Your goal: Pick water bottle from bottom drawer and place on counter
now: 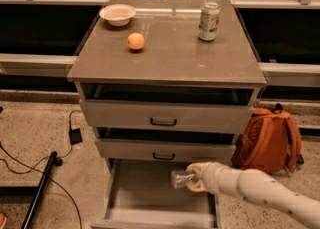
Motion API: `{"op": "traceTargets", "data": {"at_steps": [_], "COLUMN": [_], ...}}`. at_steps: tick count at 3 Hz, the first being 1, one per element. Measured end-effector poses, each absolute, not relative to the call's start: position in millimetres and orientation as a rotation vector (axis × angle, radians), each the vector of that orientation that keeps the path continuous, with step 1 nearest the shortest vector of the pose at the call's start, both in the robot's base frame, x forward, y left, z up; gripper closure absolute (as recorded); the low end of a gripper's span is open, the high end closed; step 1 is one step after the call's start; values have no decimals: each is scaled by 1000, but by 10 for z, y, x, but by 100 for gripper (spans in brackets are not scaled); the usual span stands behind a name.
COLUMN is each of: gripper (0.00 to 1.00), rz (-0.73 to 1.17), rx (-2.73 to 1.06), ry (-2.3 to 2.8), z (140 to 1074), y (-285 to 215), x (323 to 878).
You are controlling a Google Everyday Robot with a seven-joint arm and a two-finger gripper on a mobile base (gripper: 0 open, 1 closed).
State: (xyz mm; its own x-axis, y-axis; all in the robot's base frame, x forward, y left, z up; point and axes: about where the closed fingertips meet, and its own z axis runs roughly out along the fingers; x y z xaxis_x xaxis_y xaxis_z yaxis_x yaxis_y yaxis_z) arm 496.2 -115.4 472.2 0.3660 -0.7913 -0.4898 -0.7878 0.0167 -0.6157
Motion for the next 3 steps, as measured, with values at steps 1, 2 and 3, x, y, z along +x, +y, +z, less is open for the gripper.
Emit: {"op": "traceTargets", "data": {"at_steps": [1,2,3], "gripper": [100,100,100], "rz": [-154,-178,-176], "rx": [-1687,-1679,-1680], "ry": [1375,1351,1350], "z": [5750,6230,6231], "y": [-1667,-1933,-1933], "x": [5113,5315,5319]}}
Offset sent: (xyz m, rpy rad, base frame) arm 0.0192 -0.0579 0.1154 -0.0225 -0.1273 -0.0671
